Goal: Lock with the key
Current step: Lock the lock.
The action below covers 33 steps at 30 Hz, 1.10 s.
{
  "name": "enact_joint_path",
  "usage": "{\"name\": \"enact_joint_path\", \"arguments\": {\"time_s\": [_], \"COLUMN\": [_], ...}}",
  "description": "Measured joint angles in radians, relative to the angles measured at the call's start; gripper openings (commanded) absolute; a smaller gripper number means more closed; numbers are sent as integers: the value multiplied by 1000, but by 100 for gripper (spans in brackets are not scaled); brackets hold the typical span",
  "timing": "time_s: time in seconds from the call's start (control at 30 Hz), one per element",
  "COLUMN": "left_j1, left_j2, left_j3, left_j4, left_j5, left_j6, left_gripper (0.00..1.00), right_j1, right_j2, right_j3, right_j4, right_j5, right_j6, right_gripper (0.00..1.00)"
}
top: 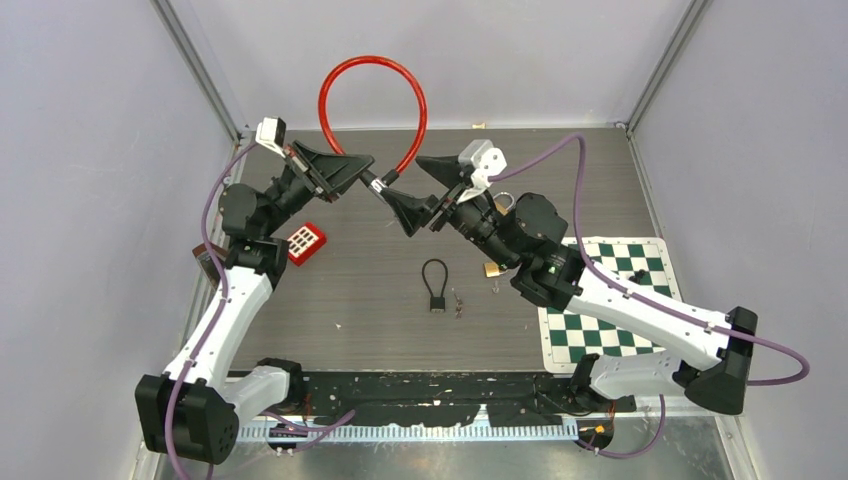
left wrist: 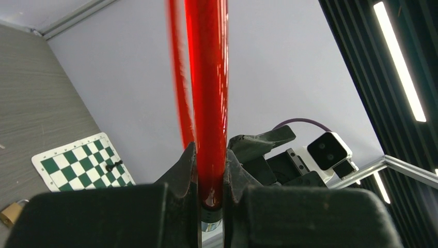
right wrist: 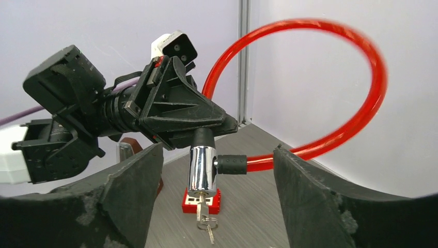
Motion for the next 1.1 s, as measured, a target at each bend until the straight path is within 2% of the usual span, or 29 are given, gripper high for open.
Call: {"name": "enact_joint_path", "arguments": {"time_s": [0.43,0.8,0.97,1.1], "left_j1": [0,1,3,3], "left_j2": [5,13,17,6], "left_j3": [0,11,48,57], "left_j4": [98,201,251,268], "left_j5": [3,85,147,191], "left_j6": [64,129,184,240], "left_gripper": [0,0,0,0], "right_j1": [-19,-50,-114,-209], "right_j2": [-32,-122,-141,-113], "right_j3": [0,-8,-6,41], "right_j4": [-45,-106,-148,-234], "right_j5": [-2,-32,-60,-105], "right_j6": [81,169,276,431], "right_gripper": [89,90,90,90]}}
